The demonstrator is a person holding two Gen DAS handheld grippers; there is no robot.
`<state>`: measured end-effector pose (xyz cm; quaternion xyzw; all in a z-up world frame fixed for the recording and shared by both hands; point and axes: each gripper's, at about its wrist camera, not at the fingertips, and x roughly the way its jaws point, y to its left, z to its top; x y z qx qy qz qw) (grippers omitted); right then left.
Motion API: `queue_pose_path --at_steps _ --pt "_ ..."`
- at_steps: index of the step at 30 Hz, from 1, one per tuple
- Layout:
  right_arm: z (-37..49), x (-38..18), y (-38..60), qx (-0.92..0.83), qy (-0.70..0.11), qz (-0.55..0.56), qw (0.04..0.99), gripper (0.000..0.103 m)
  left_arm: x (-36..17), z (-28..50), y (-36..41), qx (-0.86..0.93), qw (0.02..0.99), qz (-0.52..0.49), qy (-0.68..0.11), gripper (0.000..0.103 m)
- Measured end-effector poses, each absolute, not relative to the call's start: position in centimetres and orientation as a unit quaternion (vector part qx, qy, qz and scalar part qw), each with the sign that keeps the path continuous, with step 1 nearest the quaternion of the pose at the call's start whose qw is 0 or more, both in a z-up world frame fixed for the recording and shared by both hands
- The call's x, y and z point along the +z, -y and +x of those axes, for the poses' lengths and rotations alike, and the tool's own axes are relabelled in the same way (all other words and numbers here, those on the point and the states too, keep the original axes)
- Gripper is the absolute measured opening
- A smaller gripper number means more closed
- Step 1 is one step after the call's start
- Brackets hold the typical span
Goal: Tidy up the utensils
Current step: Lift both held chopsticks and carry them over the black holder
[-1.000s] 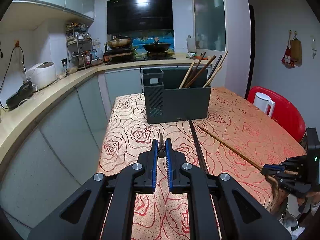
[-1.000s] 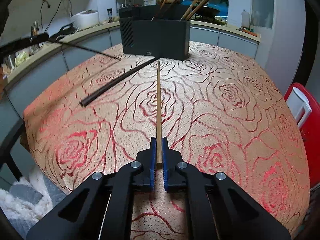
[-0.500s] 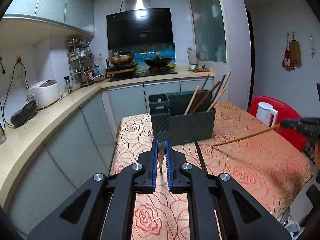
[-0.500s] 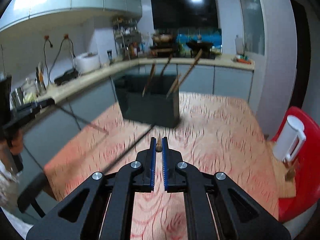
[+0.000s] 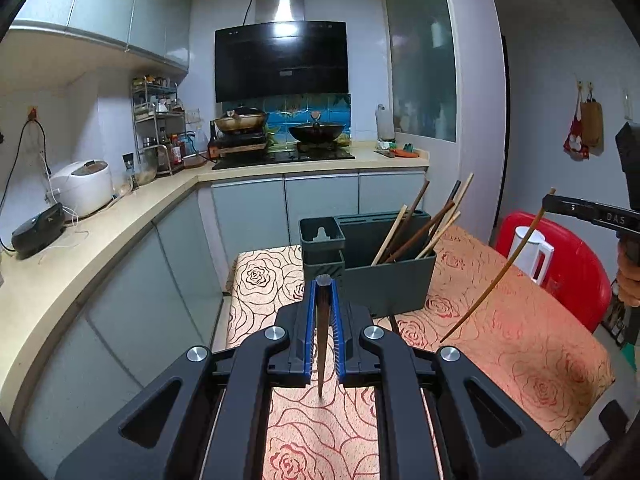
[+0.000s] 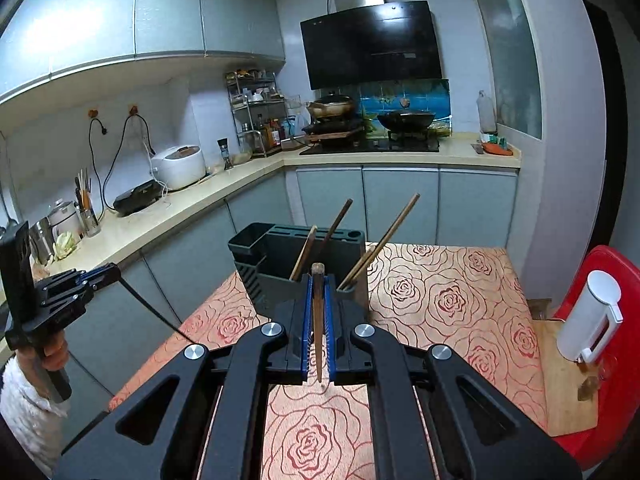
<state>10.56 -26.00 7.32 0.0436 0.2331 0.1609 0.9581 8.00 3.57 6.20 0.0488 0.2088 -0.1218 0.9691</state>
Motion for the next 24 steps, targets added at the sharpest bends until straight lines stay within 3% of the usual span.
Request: queue_pose_path --at_steps 24 --pt "16.0 17.3 26.1 0.114 -0.196 0.023 0.974 0.007 15.9 13.8 -0.2 -0.140 0.973 0.067 -0.172 0.007"
